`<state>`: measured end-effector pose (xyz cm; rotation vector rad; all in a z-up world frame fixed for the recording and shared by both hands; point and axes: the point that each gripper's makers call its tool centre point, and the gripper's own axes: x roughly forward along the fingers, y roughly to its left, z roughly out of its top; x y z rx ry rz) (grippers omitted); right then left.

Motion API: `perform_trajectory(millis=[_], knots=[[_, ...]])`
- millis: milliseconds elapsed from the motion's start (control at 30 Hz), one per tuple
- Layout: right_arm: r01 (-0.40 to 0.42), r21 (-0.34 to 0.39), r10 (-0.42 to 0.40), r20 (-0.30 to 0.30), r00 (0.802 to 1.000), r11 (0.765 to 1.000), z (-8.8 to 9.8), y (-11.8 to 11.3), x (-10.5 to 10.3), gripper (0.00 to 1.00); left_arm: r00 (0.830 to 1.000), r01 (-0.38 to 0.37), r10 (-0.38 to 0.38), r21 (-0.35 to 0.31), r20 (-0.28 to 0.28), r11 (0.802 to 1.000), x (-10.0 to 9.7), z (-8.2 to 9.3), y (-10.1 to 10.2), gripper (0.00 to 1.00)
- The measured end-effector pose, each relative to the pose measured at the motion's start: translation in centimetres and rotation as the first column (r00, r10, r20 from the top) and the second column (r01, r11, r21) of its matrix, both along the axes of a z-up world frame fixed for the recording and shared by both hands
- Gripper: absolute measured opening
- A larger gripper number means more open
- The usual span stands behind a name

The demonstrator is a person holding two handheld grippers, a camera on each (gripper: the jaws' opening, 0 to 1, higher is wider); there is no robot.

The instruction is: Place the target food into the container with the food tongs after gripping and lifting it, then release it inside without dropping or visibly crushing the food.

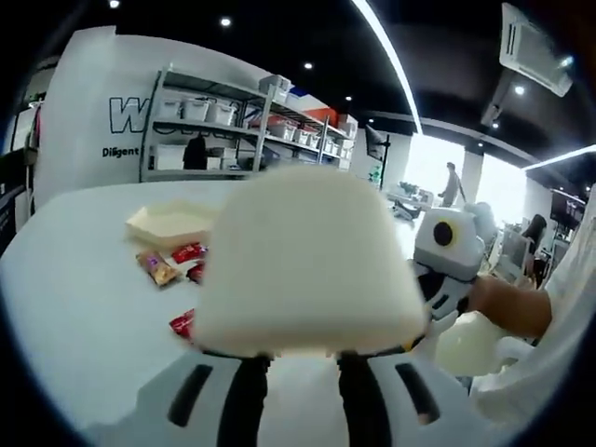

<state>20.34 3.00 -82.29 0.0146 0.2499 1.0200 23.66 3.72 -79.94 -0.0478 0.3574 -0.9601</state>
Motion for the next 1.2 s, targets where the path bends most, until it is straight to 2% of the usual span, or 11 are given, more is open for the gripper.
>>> perform_trajectory(millis=[100,267,433,467,500,667,867,900,1000,1167,1200], knots=[[-0.023,0.0,0.023,0.032,0.999,1.0,0.5,0.5,-0.5,0.13,1.0,0.013,-0.013,-0.018,-0.019,1.0,-0.3,0.1,-0.4,0.27],[-0.026,-0.018,0.027,0.047,0.999,1.0,0.4,0.6,-0.6,0.12,1.0,0.018,-0.018,-0.007,-0.012,1.0,-0.5,0.0,-0.6,0.26],[-0.012,-0.006,0.012,0.051,0.999,1.0,0.6,0.0,-0.5,0.04,0.999,0.027,-0.027,-0.035,-0.018,0.999,-0.9,0.3,-0.8,0.27],[-0.012,0.01,0.011,0.011,1.0,1.0,0.5,0.0,-0.7,0.04,0.999,0.031,-0.032,-0.036,-0.015,0.999,-0.9,0.4,-0.9,0.27],[-0.009,0.016,0.009,-0.002,1.0,1.0,0.5,0.0,-0.8,0.04,0.999,0.032,-0.032,-0.037,-0.014,0.999,-1.0,0.4,-0.9,0.27],[-0.009,0.034,0.01,-0.028,1.0,0.999,0.5,0.1,-1.1,0.04,0.999,0.028,-0.03,-0.065,-0.019,0.997,-1.0,0.7,-1.0,0.27],[0.0,0.121,0.024,-0.196,0.98,0.993,0.5,0.4,-1.8,0.03,0.999,0.032,-0.034,-0.105,-0.015,0.994,-1.5,1.1,-1.3,0.25],[0.004,0.127,0.021,-0.194,0.981,0.992,0.5,0.3,-1.7,0.03,0.999,0.029,-0.031,-0.119,-0.014,0.992,-1.5,1.2,-1.4,0.25],[0.012,0.161,0.031,-0.26,0.965,0.987,0.5,0.5,-2.2,0.03,0.999,0.029,-0.032,-0.128,-0.021,0.991,-1.7,1.3,-1.5,0.25],[0.042,0.204,0.023,-0.309,0.951,0.978,0.1,0.5,-2.2,0.02,1.0,0.027,-0.028,-0.102,-0.011,0.994,-1.7,1.1,-1.7,0.26],[0.044,0.209,0.024,-0.312,0.95,0.977,0.0,0.6,-2.3,0.02,0.999,0.032,-0.032,-0.081,0.005,0.996,-1.8,1.0,-1.7,0.26]])
